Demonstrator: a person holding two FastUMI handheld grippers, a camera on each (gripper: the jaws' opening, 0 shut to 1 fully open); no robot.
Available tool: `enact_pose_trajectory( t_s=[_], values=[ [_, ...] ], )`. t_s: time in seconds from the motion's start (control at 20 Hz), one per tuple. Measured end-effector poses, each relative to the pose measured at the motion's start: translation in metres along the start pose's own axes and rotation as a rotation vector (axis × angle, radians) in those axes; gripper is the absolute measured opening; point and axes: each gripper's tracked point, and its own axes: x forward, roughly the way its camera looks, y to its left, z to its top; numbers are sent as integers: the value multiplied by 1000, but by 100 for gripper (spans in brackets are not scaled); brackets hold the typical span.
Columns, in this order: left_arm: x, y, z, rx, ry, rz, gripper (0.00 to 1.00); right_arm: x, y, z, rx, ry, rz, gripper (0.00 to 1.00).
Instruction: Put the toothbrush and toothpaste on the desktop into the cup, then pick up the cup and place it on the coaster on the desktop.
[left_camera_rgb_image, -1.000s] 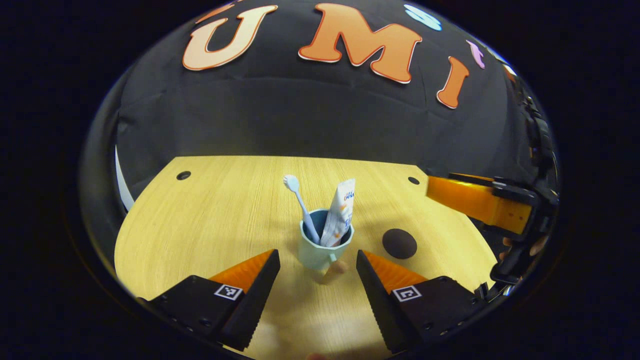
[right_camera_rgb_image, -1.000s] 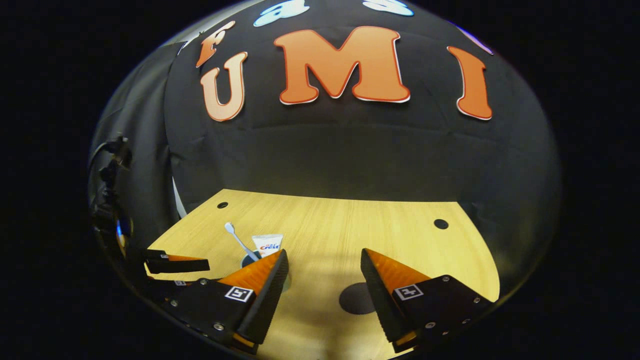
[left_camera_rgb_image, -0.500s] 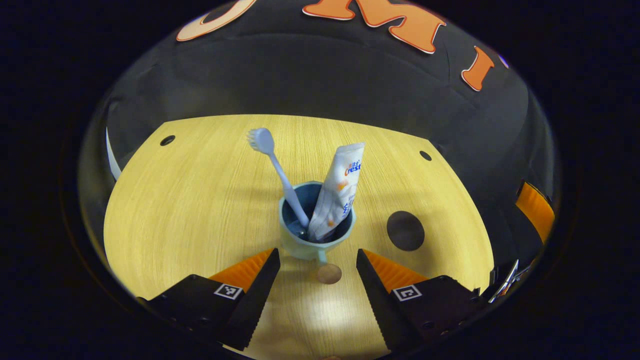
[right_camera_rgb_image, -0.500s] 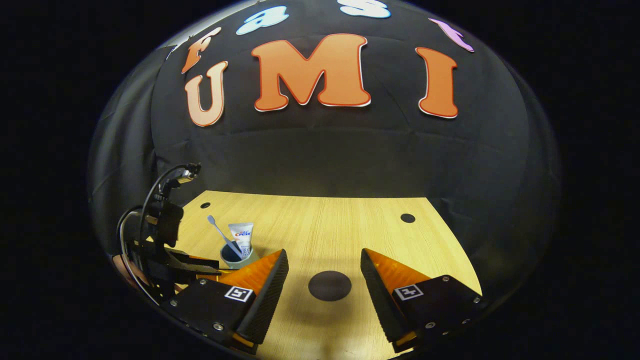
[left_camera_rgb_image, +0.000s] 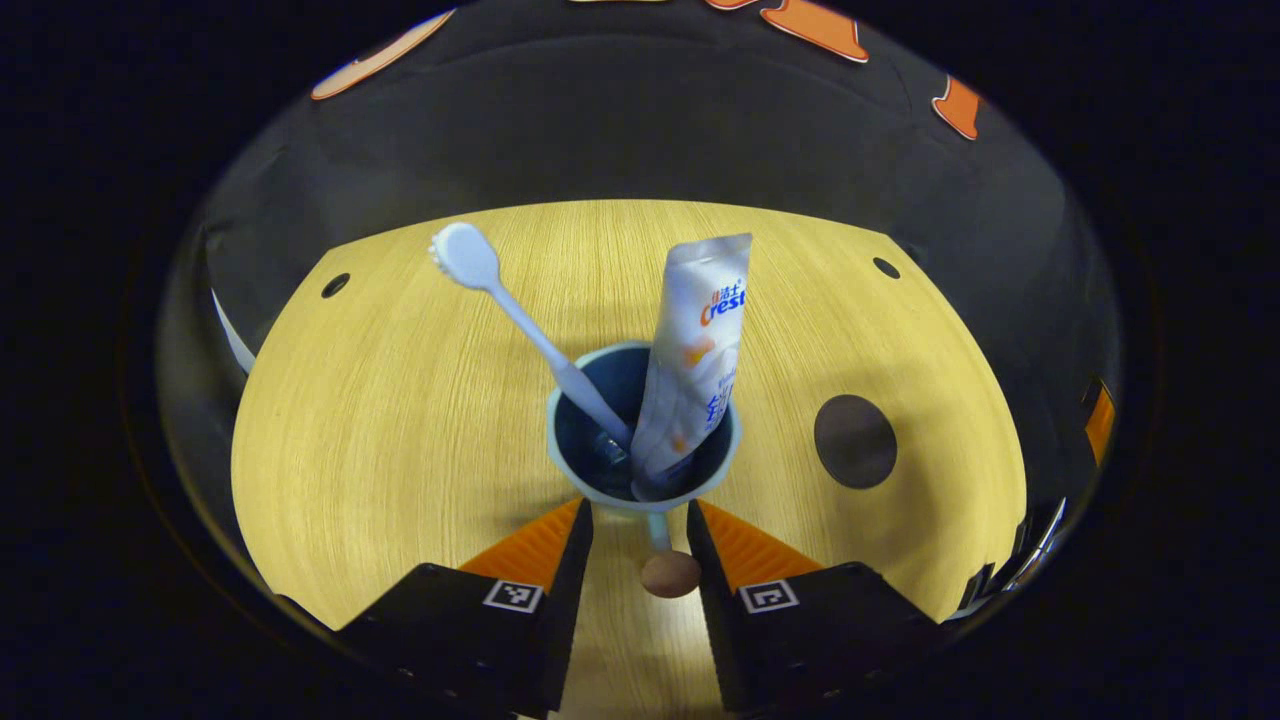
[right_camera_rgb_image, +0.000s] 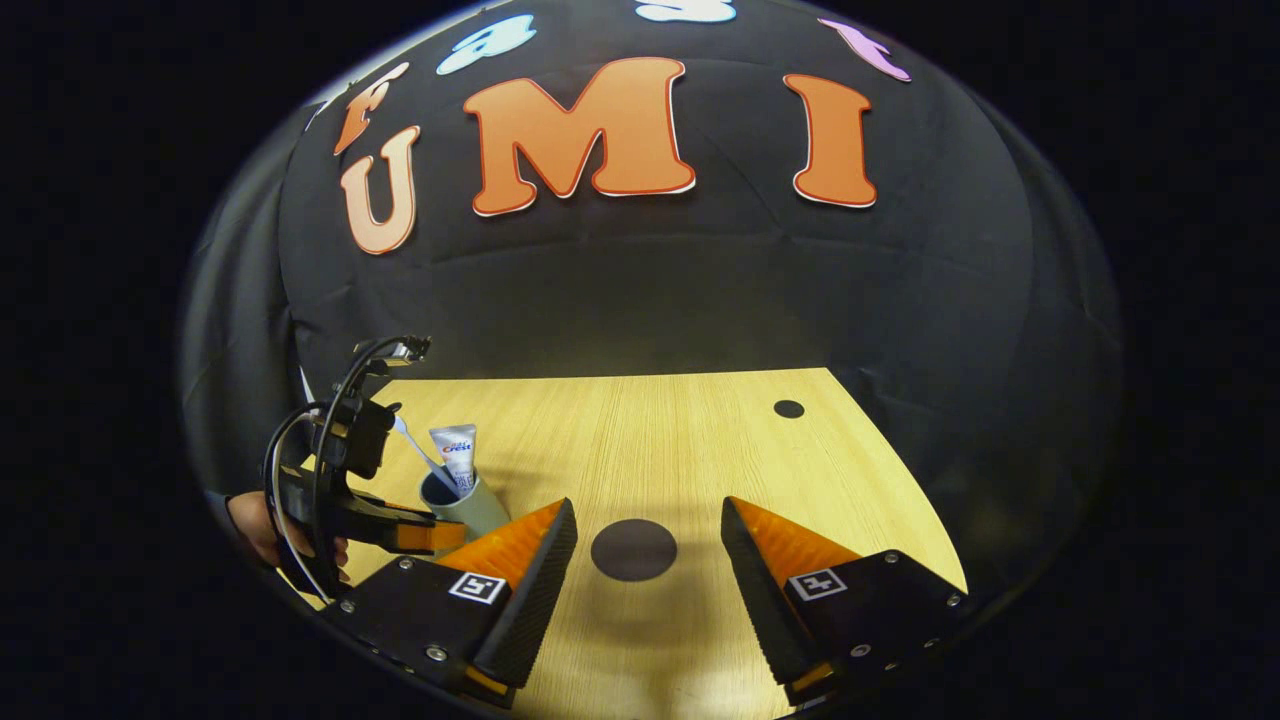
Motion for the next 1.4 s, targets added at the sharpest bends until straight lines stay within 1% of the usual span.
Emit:
enact_pose_trajectory(
  t_s=[0.05, 0.15, 0.2, 0.3, 0.5, 0.6, 0.75, 0.85, 0.9, 1.05, 1.4],
  values=[
    [0, 3, -1, -2, 11, 16, 47, 1, -2, -1, 5, 3, -1, 88],
    [-2, 2, 1, 10, 19, 21, 27, 0, -5, -3, 14, 5, -4, 88],
    [-3, 1, 0, 13, 20, 23, 27, 0, -6, -3, 17, 7, -3, 88],
    [-5, -1, 1, 13, 24, 26, 23, -2, -10, -5, 17, 10, -7, 88],
    [-7, -1, 1, 5, 17, 25, 19, -7, -20, -6, 25, 10, -24, 88],
    [-11, -1, 3, -3, 11, 17, 19, -10, -27, -7, 25, 13, -34, 88],
    [-15, -1, 7, 28, -30, 12, 19, -15, -35, -8, 29, 15, -45, 88],
    [-25, -8, 14, 60, -54, -3, 22, -17, -43, -5, 22, 4, -66, 88],
    [-31, -13, 18, 74, -65, -16, 19, -19, -45, -5, 18, 5, -69, 88],
    [-17, -21, 18, 102, -78, -61, 19, -26, -52, -6, 12, 9, -79, 88],
    [-8, -26, 26, 164, -85, -131, 19, -40, -74, -9, 8, 14, -110, 88]
  ],
)
